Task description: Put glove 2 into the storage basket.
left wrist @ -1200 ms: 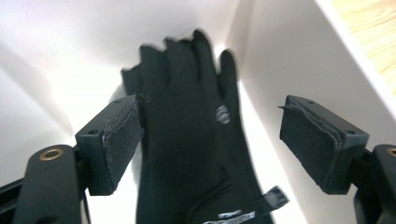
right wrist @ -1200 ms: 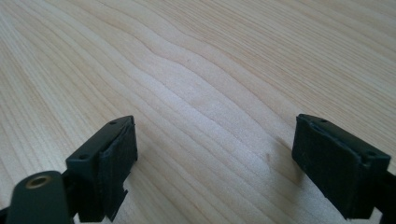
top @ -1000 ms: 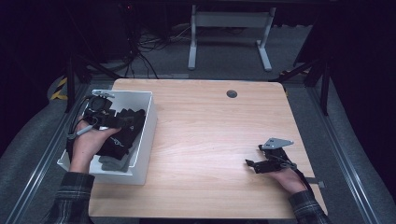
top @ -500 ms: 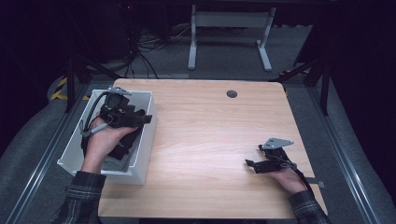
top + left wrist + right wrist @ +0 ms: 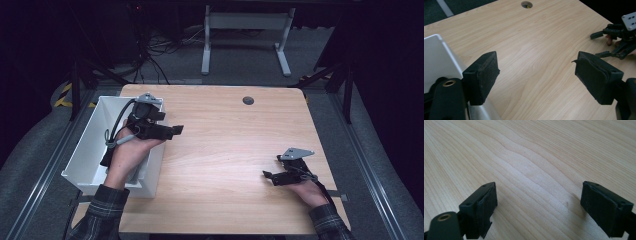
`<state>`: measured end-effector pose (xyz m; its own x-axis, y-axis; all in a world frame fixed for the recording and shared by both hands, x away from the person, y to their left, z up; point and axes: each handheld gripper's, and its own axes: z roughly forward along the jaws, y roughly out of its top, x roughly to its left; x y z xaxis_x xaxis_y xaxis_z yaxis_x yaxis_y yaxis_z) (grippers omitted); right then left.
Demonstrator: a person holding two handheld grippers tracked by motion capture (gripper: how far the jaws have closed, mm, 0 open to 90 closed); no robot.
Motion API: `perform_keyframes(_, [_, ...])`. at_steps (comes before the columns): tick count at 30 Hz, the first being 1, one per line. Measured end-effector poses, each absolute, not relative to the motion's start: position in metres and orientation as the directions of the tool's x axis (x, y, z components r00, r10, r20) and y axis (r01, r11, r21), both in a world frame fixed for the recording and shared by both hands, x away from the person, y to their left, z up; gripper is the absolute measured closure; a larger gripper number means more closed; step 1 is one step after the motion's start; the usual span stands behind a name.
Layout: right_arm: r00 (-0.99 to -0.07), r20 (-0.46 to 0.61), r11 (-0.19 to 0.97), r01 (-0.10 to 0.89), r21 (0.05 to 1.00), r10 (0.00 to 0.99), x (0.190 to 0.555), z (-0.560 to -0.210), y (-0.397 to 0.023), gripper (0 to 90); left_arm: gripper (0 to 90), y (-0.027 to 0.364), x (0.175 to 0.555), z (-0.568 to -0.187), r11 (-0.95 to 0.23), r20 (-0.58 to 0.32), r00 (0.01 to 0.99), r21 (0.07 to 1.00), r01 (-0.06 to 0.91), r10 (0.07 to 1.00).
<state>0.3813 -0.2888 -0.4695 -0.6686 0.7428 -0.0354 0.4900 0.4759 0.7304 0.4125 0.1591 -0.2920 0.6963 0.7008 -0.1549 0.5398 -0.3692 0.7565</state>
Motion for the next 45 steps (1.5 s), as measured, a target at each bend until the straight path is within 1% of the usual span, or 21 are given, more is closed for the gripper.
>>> perform_keyframes(9, [-0.669, -0.036, 0.477, 0.490, 0.730, 0.742, 0.381, -0.469, -0.289, 14.5, 19.8, 0.129, 0.403, -0.303, -0.382, -0.162, 0.736, 0.770, 0.511, 0.657])
perform_keyframes(17, [-0.669, -0.035, 0.476, 0.490, 0.730, 0.742, 0.381, -0.469, -0.289, 14.5, 19.3, 0.102, 0.397, -0.320, -0.413, -0.158, 0.762, 0.763, 0.498, 0.628])
perform_keyframes(21, [-0.668, -0.036, 0.476, 0.490, 0.730, 0.743, 0.381, -0.470, -0.289, 14.5, 19.2, 0.091, 0.393, -0.329, -0.431, -0.151, 0.775, 0.759, 0.489, 0.614])
perform_keyframes(24, [-0.669, -0.036, 0.477, 0.490, 0.730, 0.742, 0.381, -0.469, -0.289, 14.5, 19.2, 0.083, 0.391, -0.335, -0.444, -0.130, 0.778, 0.758, 0.477, 0.614])
perform_keyframes(34, [-0.670, -0.035, 0.477, 0.490, 0.730, 0.742, 0.381, -0.469, -0.289, 14.4, 18.8, 0.067, 0.386, -0.357, -0.469, -0.115, 0.798, 0.756, 0.457, 0.591])
perform_keyframes(45, [-0.670, -0.035, 0.477, 0.490, 0.730, 0.742, 0.381, -0.469, -0.289, 14.4, 17.9, 0.054, 0.385, -0.391, -0.503, -0.100, 0.802, 0.731, 0.460, 0.589])
